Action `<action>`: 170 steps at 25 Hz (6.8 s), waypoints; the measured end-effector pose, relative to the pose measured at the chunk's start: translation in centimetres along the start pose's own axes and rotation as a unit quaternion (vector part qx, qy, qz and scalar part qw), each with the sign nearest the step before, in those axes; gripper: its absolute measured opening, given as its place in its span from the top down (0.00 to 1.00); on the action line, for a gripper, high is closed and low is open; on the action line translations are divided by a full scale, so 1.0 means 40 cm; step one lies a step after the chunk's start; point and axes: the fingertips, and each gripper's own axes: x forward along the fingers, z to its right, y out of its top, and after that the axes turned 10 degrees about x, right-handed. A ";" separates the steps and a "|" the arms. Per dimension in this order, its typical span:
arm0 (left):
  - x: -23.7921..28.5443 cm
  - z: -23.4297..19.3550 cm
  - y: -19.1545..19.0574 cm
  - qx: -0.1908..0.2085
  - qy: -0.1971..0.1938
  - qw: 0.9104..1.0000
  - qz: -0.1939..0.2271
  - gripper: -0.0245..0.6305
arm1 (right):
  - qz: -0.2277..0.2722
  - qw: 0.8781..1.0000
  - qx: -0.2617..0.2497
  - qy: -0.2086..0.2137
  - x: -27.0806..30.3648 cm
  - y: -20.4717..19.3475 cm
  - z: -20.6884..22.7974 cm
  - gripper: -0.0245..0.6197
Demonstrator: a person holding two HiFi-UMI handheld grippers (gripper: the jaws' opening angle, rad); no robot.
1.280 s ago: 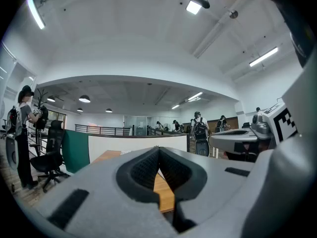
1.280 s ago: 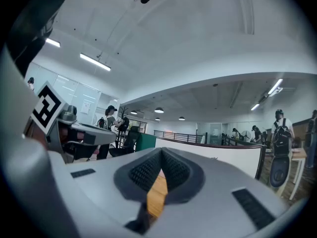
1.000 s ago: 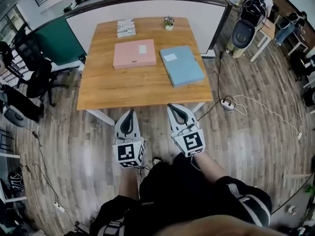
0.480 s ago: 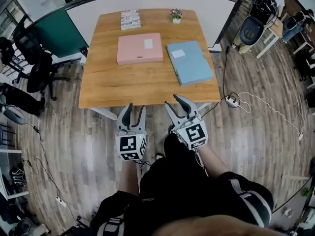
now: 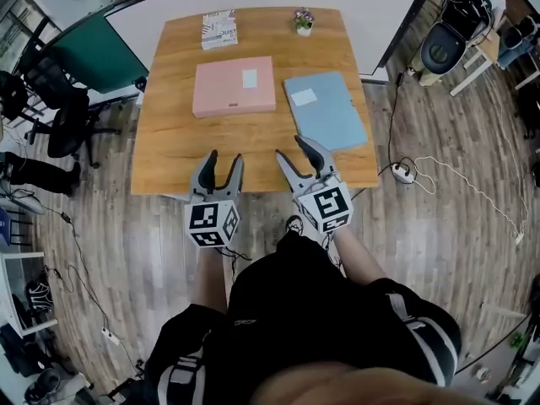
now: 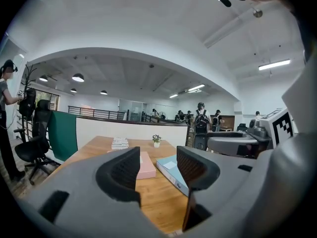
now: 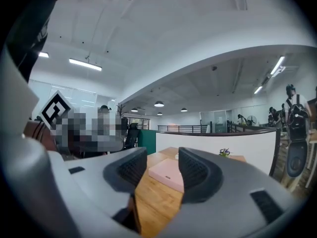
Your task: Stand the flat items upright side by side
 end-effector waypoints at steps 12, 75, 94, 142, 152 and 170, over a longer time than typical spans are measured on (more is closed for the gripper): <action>0.190 -0.021 -0.045 -0.006 0.009 0.998 -0.056 0.61 | -0.037 0.998 0.049 0.022 0.129 -0.061 0.146 0.65; 0.810 -0.644 -0.639 -0.151 -0.146 0.930 -0.300 0.30 | -0.329 0.898 0.242 -0.161 0.793 -0.613 0.526 0.36; 0.710 -0.621 -0.556 0.005 -0.089 0.979 -0.186 0.32 | -0.231 0.952 0.125 -0.153 0.737 -0.550 0.456 0.37; 0.418 -0.491 -0.602 0.040 0.054 0.981 -0.182 0.31 | -0.219 0.972 0.053 -0.072 0.493 -0.576 0.294 0.39; 0.414 -0.476 -0.597 -0.003 0.052 0.982 -0.180 0.31 | -0.216 0.976 -0.004 -0.021 0.456 -0.492 0.297 0.39; 0.357 -0.487 -0.523 -0.018 0.059 0.987 -0.147 0.32 | -0.164 0.964 -0.135 0.162 0.397 -0.128 0.128 0.44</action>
